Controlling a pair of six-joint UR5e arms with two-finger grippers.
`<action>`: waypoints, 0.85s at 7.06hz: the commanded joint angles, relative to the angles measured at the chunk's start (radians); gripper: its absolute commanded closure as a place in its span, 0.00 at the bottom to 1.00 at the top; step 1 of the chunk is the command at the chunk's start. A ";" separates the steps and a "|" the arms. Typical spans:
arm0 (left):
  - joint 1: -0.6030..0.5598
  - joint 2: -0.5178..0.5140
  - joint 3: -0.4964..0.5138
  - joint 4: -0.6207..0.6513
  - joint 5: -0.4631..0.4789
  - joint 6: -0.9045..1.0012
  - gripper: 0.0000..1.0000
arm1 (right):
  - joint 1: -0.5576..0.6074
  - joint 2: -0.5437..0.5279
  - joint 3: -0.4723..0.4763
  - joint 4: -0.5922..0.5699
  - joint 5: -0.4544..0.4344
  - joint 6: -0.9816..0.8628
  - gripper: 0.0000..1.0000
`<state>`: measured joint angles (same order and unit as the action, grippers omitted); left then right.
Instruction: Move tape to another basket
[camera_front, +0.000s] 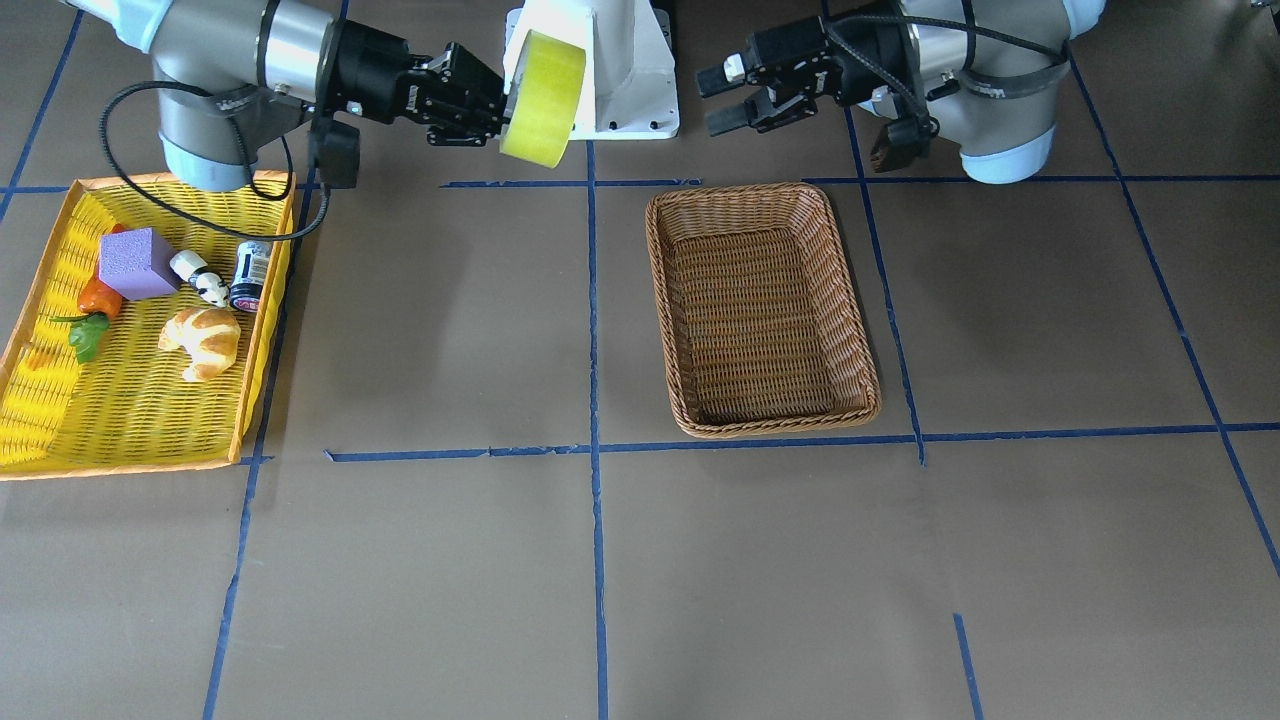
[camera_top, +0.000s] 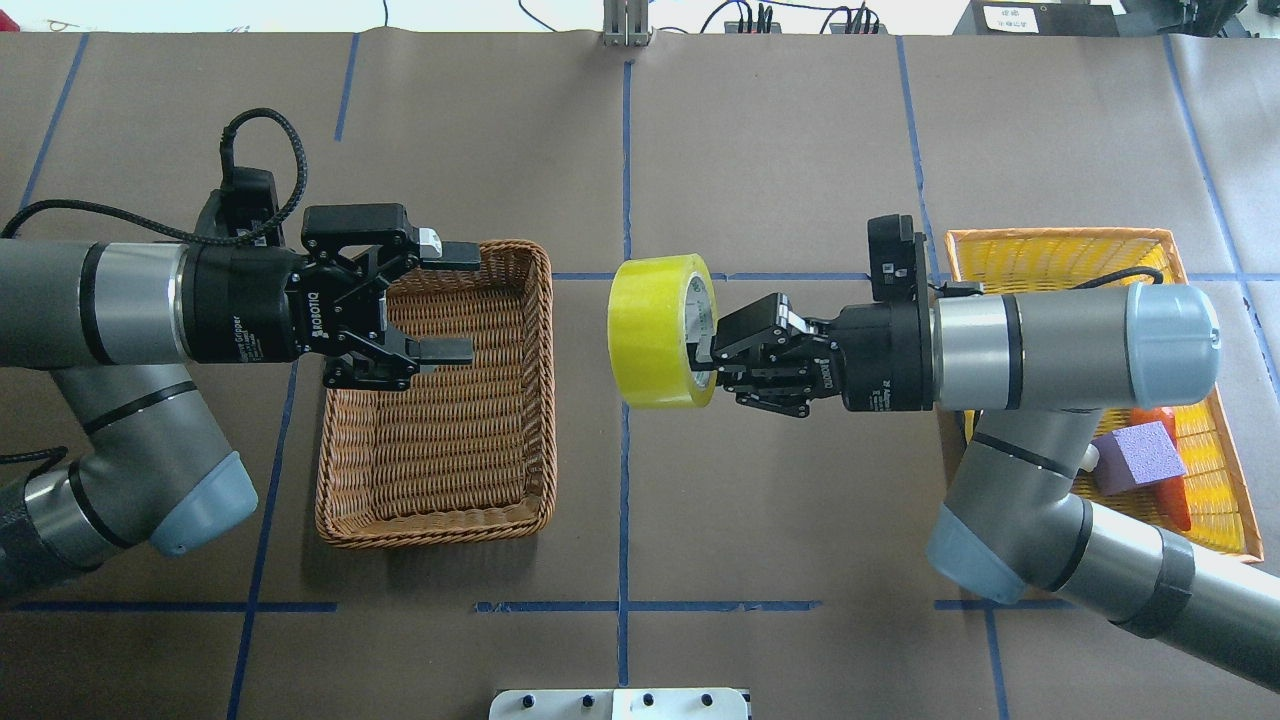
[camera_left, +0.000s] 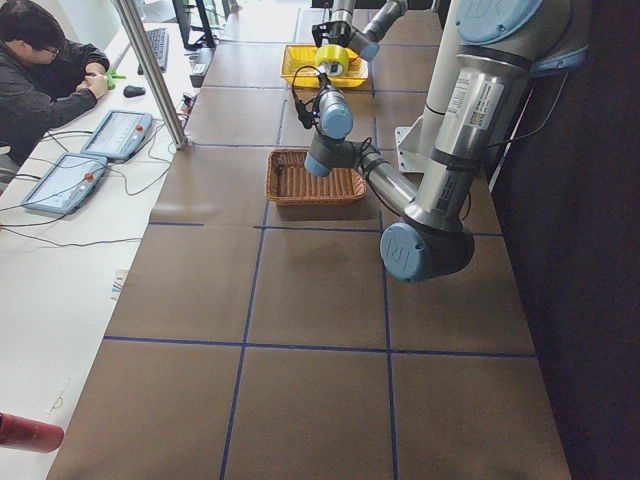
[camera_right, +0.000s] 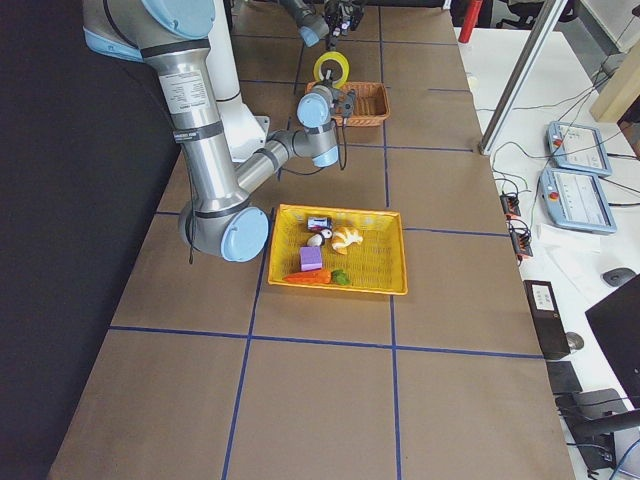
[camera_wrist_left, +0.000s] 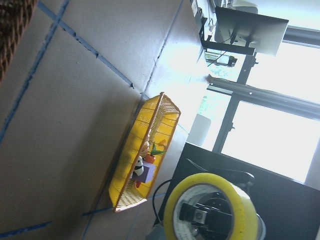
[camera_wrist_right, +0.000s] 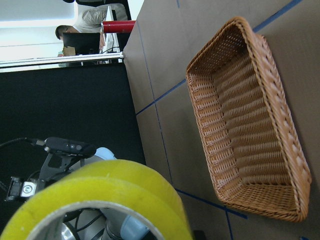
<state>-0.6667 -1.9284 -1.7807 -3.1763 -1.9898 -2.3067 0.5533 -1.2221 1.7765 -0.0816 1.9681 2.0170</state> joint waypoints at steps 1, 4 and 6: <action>0.035 -0.015 0.000 -0.039 0.062 -0.017 0.00 | -0.071 0.006 0.001 0.046 -0.048 0.000 0.99; 0.077 -0.056 0.000 -0.039 0.068 -0.036 0.00 | -0.102 0.029 -0.003 0.046 -0.054 0.002 0.99; 0.116 -0.064 -0.003 -0.039 0.094 -0.036 0.00 | -0.127 0.050 -0.006 0.043 -0.077 0.000 0.99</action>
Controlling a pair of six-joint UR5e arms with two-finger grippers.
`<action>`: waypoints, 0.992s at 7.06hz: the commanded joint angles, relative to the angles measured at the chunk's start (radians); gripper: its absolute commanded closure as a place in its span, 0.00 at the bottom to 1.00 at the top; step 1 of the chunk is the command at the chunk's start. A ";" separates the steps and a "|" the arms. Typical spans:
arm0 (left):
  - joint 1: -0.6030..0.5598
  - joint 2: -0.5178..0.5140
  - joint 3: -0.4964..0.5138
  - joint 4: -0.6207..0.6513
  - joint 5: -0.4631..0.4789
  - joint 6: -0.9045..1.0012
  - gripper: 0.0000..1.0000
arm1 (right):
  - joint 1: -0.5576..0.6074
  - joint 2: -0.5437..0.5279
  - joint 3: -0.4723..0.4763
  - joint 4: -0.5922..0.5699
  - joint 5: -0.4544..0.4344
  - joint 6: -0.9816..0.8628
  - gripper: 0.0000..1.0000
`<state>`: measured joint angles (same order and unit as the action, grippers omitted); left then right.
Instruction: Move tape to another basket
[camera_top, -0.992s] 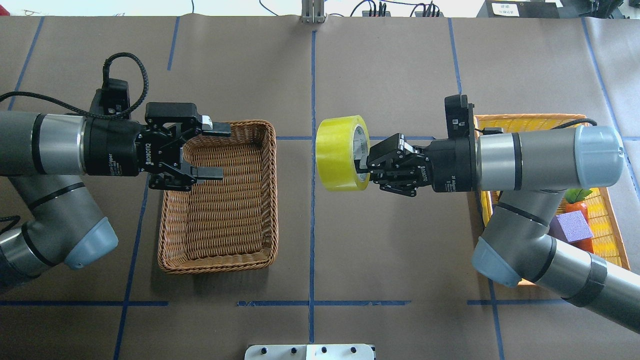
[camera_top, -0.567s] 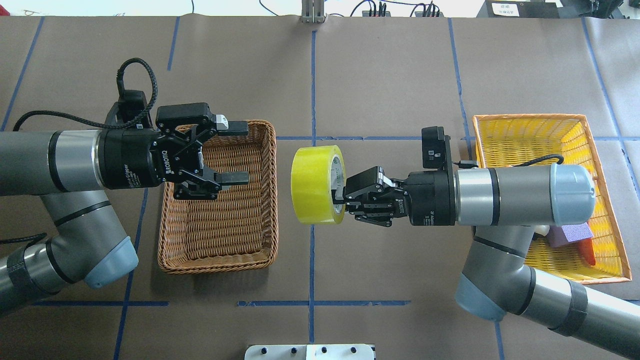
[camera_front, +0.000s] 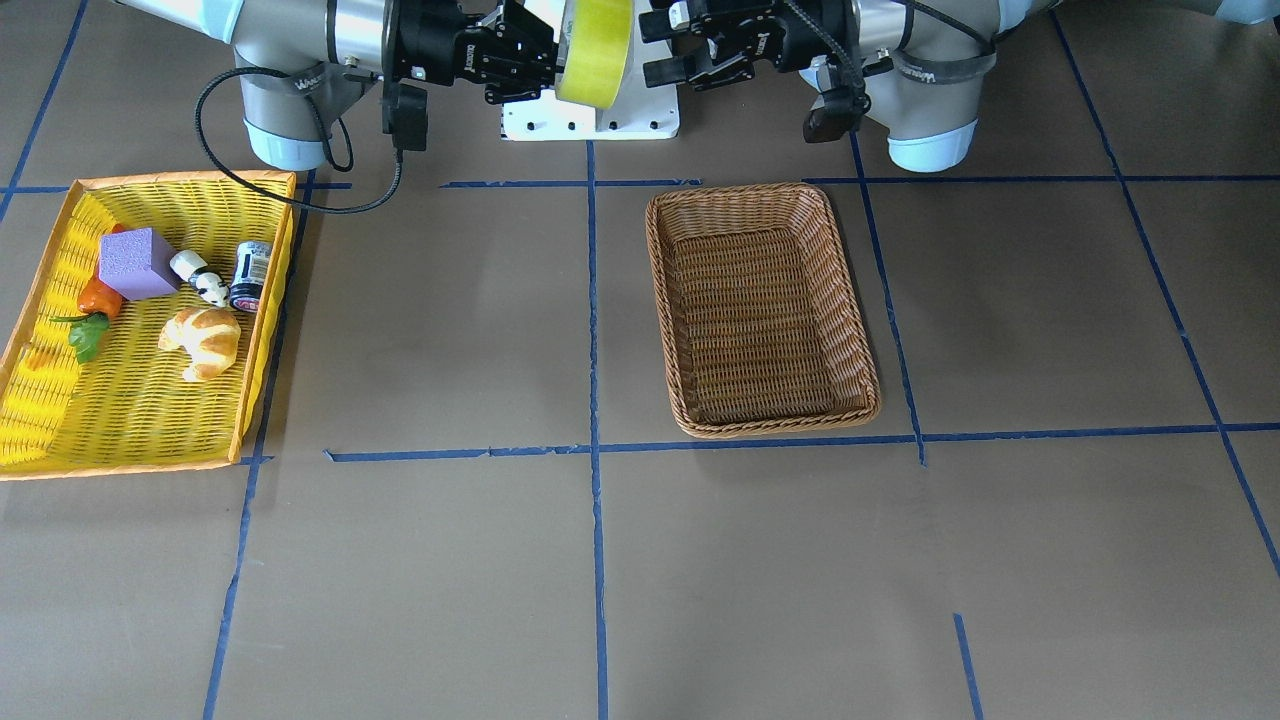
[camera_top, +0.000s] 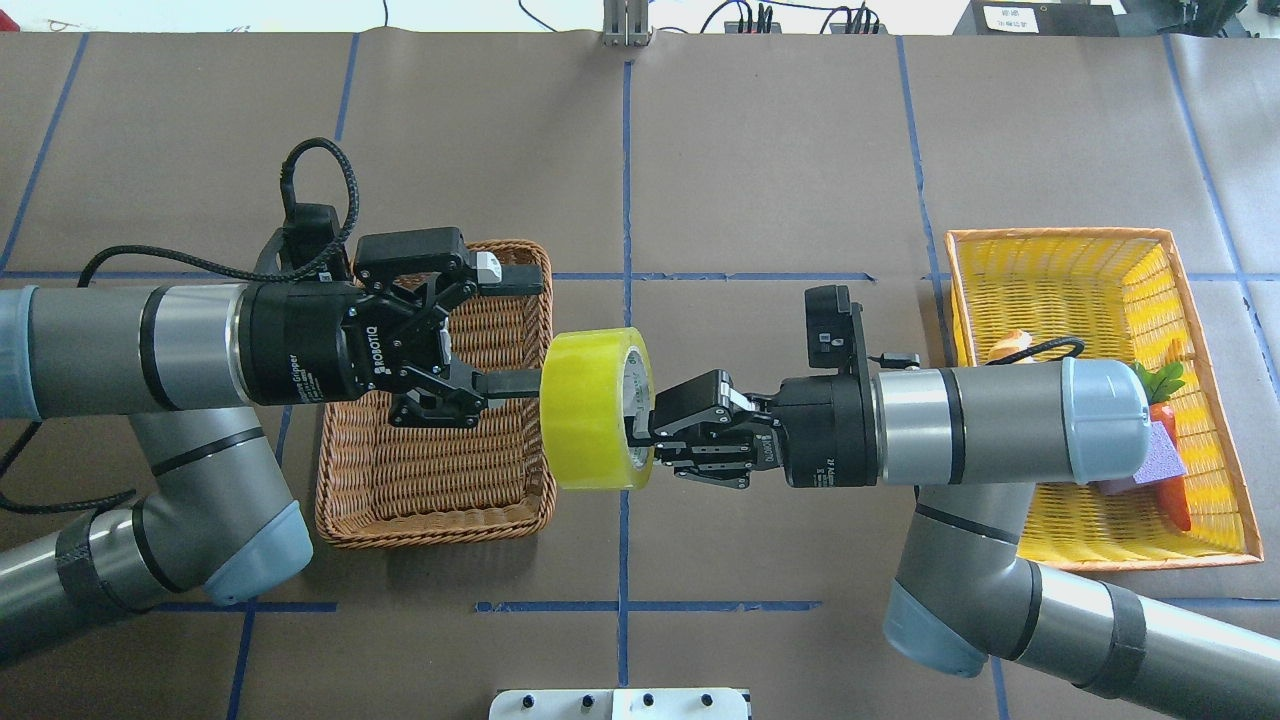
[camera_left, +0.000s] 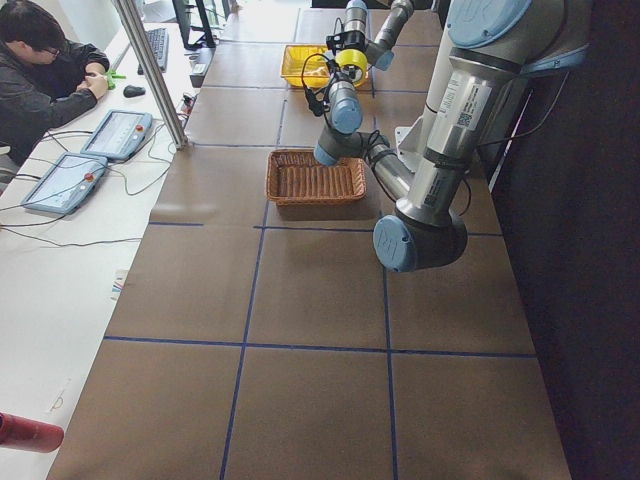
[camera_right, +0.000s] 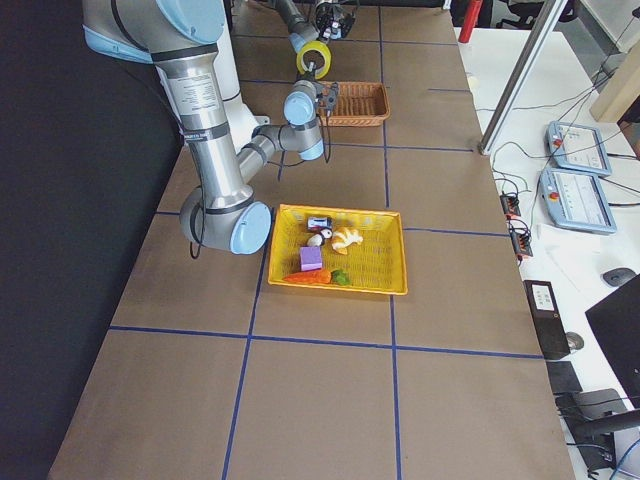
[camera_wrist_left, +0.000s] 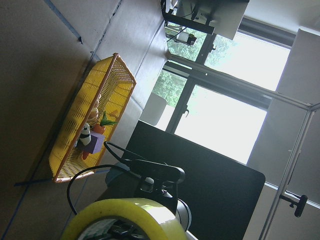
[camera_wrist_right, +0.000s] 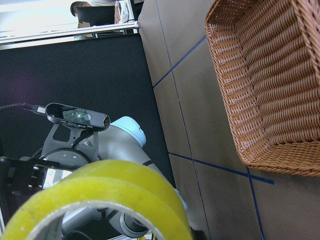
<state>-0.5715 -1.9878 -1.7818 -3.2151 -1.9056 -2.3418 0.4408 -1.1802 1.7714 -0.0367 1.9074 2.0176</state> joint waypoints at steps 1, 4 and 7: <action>0.030 -0.006 -0.008 0.000 0.010 -0.002 0.00 | -0.022 0.010 -0.001 -0.009 -0.019 0.000 0.99; 0.044 -0.009 -0.033 0.001 0.010 -0.043 0.00 | -0.068 0.027 -0.009 -0.012 -0.073 -0.002 0.99; 0.061 -0.009 -0.036 0.005 0.010 -0.053 0.38 | -0.074 0.030 -0.007 -0.011 -0.076 -0.003 0.99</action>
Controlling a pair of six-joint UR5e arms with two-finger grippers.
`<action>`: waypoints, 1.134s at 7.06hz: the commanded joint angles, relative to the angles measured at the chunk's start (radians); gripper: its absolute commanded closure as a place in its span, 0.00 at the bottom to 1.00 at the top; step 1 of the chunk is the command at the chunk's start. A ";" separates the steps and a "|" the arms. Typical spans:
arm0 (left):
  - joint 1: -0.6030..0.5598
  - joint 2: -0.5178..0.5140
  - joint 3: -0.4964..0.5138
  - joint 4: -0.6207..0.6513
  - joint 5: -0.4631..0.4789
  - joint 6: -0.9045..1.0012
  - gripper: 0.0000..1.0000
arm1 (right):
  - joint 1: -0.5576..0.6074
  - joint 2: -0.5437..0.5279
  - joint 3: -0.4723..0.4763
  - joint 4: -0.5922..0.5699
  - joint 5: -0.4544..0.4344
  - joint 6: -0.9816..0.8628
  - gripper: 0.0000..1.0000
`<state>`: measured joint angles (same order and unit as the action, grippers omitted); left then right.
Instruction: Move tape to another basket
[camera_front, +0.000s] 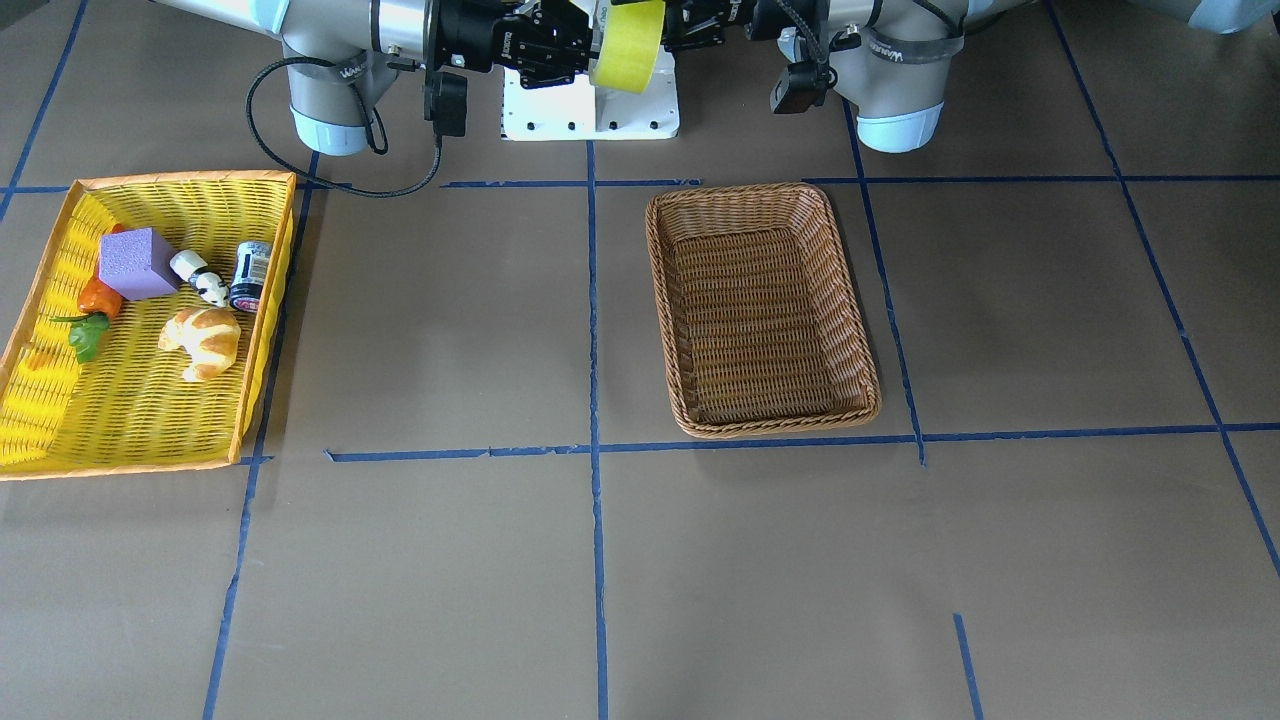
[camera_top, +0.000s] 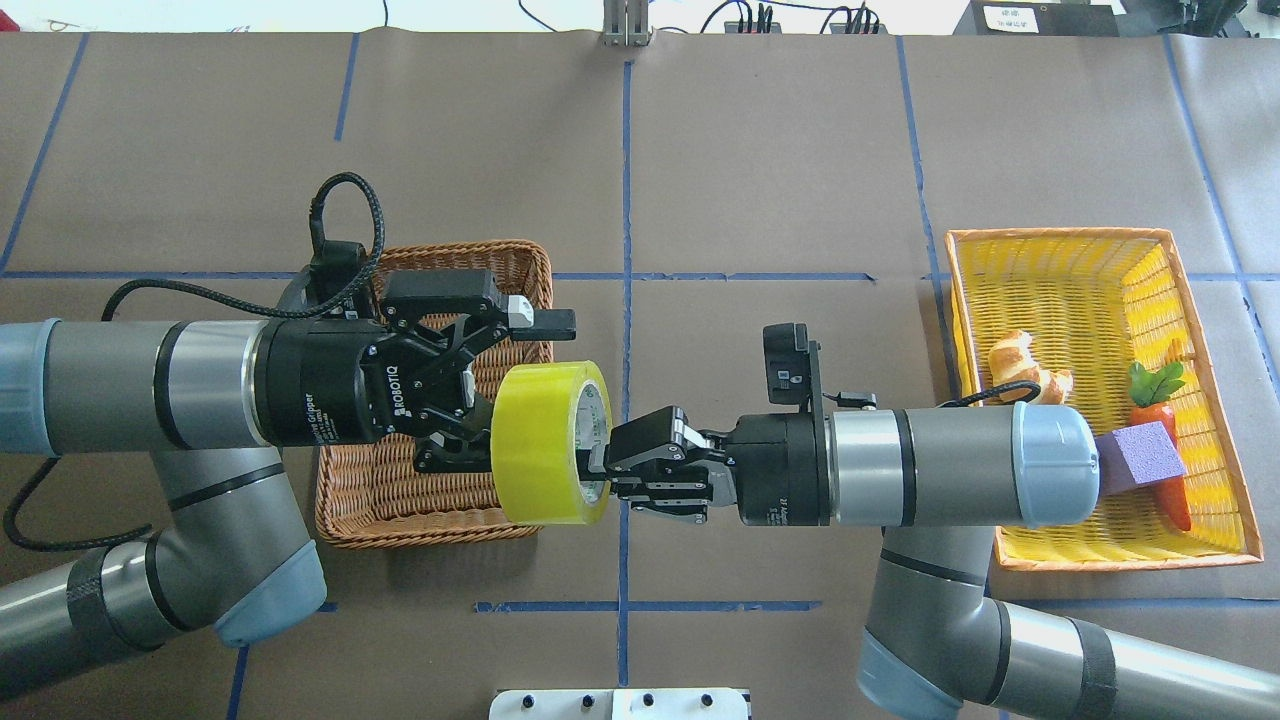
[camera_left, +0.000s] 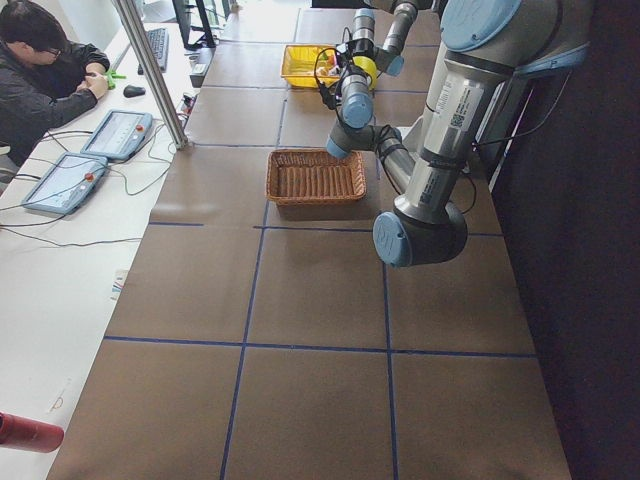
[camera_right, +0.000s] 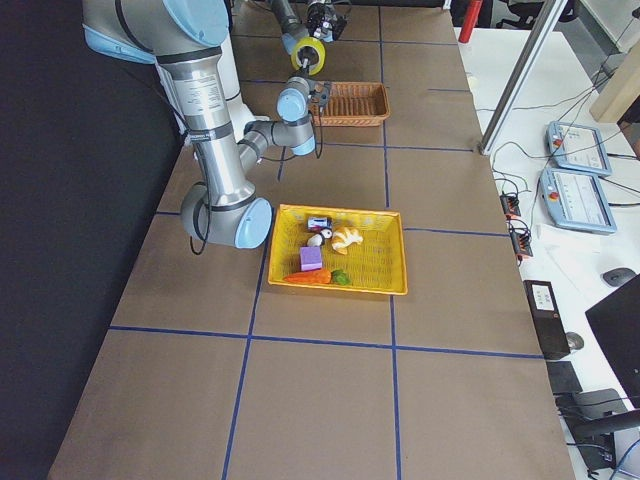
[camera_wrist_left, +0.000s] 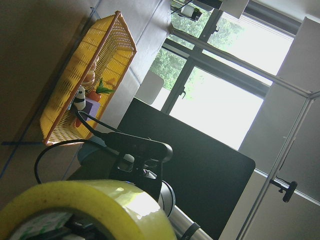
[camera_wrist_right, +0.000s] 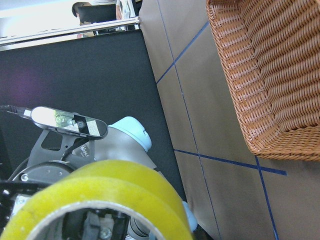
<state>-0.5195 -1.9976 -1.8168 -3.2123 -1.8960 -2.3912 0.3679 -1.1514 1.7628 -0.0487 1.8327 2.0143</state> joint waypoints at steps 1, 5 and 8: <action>0.013 0.000 0.001 0.003 0.000 -0.003 0.69 | -0.001 0.001 0.001 0.003 -0.003 -0.002 0.87; 0.012 0.000 -0.019 0.006 0.000 -0.005 1.00 | -0.003 0.001 0.009 0.012 -0.041 -0.003 0.00; -0.097 0.003 -0.024 0.057 -0.030 0.000 1.00 | -0.004 -0.004 0.011 -0.005 -0.046 -0.003 0.00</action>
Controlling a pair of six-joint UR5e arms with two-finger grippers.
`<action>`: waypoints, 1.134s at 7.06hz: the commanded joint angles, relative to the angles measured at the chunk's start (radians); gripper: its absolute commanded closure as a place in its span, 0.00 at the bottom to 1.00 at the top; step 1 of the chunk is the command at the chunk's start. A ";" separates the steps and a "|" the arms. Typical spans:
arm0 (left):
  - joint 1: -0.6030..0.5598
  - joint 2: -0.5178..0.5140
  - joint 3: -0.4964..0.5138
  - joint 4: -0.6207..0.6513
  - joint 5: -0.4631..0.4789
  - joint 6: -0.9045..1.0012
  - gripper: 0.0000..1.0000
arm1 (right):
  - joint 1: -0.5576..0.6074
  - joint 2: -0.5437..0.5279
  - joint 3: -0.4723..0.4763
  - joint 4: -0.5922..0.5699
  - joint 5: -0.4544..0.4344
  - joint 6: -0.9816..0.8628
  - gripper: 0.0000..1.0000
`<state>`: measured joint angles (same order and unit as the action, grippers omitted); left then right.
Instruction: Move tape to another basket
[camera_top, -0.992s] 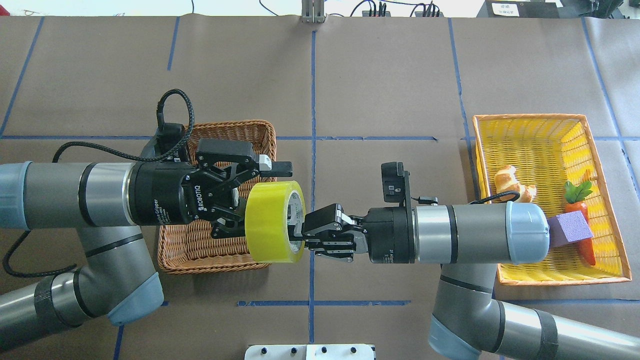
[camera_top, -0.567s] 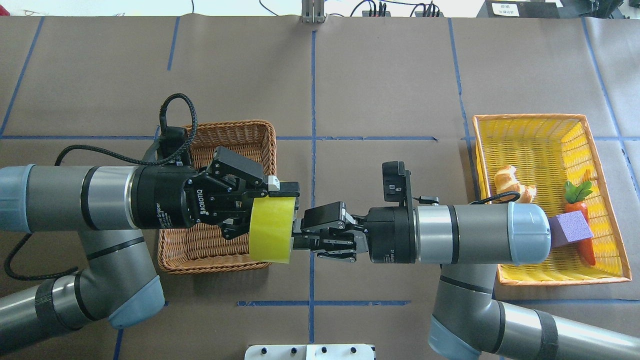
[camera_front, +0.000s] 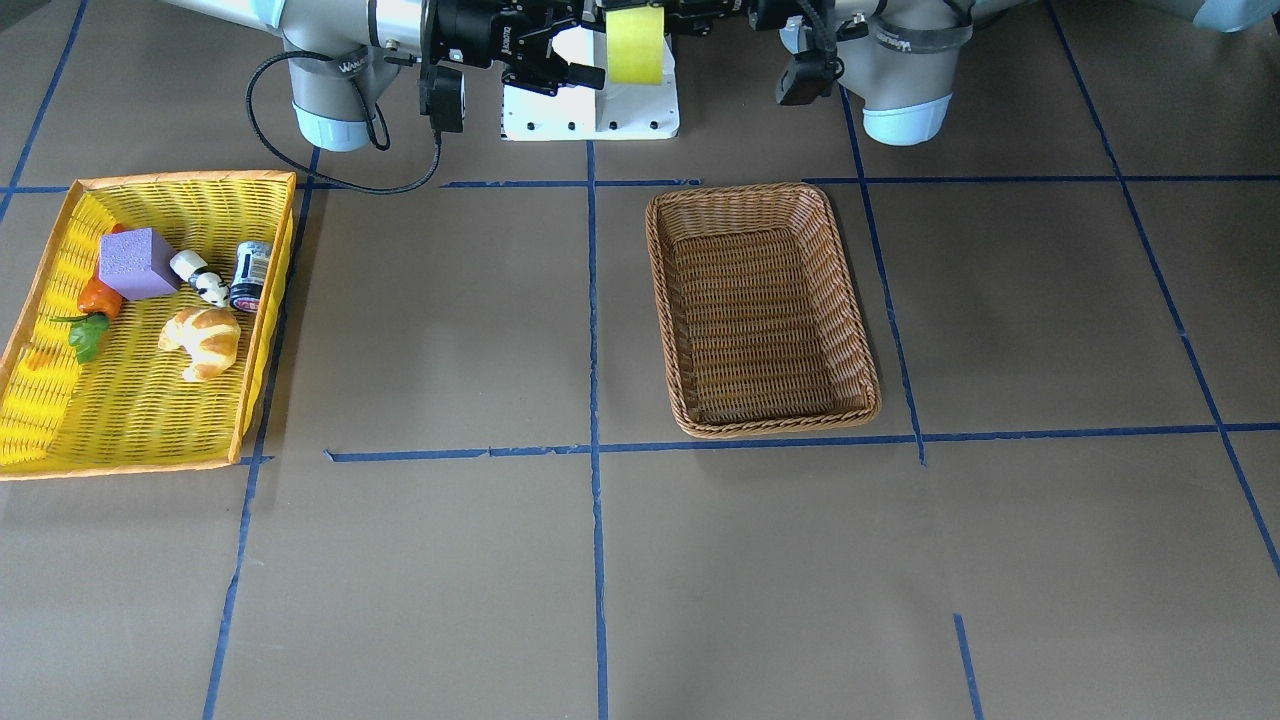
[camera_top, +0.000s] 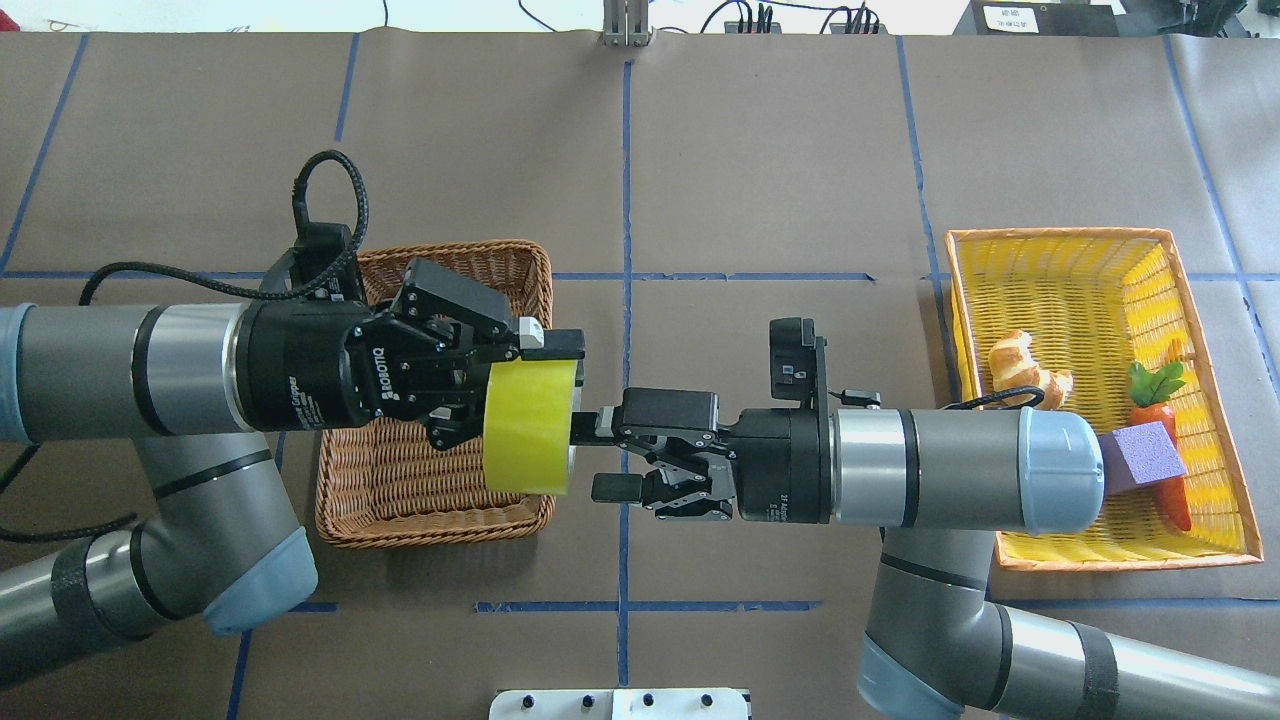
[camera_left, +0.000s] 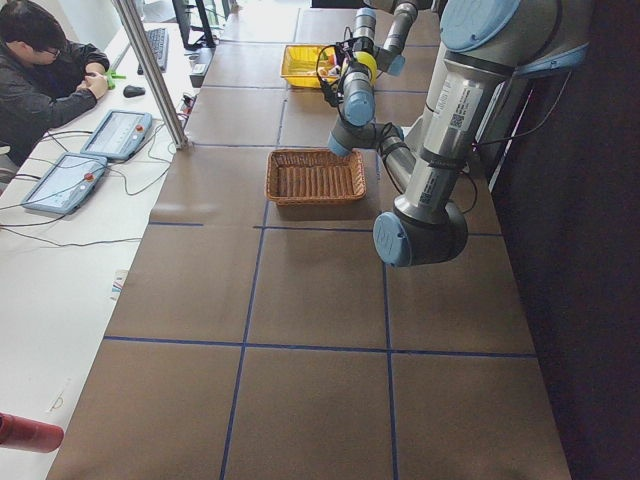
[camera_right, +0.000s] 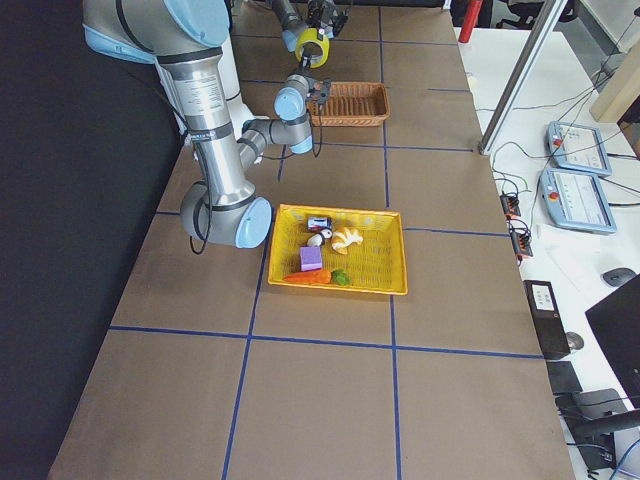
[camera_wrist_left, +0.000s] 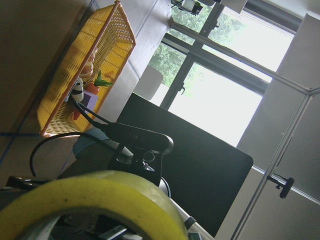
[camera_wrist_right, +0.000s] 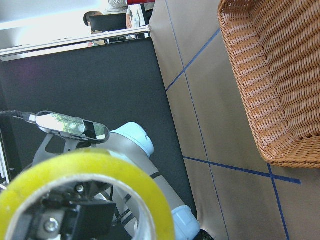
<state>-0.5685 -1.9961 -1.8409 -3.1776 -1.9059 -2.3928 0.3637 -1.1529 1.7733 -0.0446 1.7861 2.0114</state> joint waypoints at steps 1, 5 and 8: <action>-0.107 0.002 0.014 0.028 -0.088 0.001 1.00 | 0.026 -0.010 0.000 -0.011 0.007 -0.002 0.00; -0.183 -0.001 0.008 0.429 -0.356 0.284 1.00 | 0.354 -0.008 0.000 -0.356 0.324 -0.104 0.00; -0.182 -0.007 -0.006 0.793 -0.378 0.601 1.00 | 0.477 -0.022 0.011 -0.654 0.325 -0.452 0.00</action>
<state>-0.7505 -2.0022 -1.8430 -2.5236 -2.2824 -1.9240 0.7922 -1.1698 1.7800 -0.5761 2.1094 1.6893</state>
